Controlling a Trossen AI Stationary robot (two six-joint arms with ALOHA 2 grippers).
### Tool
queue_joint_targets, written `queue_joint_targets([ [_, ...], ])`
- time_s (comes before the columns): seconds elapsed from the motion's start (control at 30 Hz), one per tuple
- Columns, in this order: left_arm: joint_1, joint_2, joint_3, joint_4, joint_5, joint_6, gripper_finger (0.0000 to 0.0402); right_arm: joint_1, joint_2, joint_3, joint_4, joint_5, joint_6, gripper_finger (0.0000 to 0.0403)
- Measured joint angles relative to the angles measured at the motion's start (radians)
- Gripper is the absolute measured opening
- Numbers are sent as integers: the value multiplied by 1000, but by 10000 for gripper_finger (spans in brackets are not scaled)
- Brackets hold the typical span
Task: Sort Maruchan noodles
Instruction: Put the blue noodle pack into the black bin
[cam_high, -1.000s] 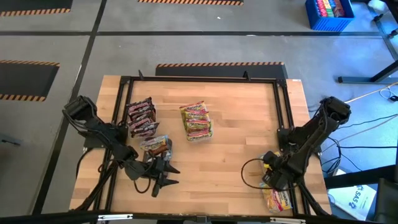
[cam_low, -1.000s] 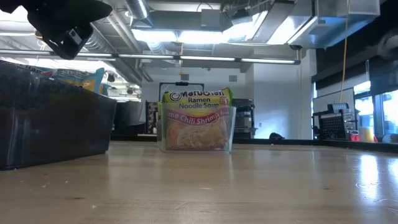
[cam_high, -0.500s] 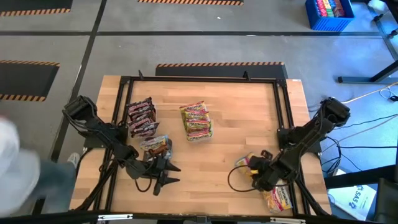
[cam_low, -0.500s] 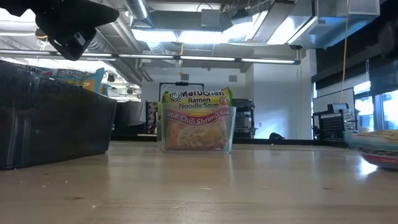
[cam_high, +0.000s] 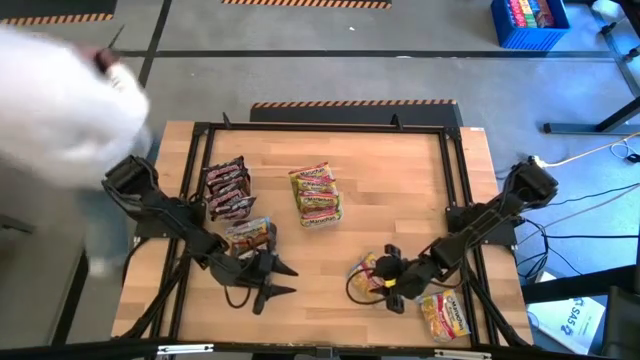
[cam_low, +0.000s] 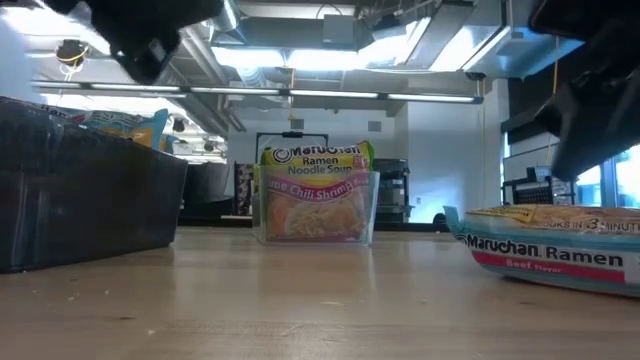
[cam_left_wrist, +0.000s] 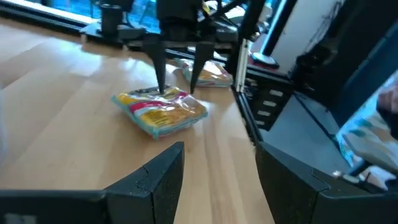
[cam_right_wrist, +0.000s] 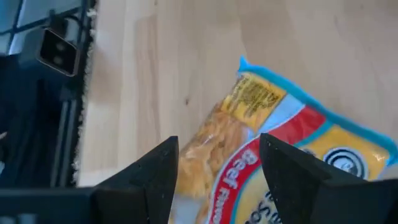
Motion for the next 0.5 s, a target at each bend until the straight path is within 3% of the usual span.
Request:
queue_joint_targets([
  [0.27, 41, 190, 216, -45, 68, 133, 192, 24, -79, -15, -127, 37, 59, 209],
  [0.5, 102, 380, 420, -122, 97, 142, 192, 22, -177, -150, -137, 53, 207, 209],
])
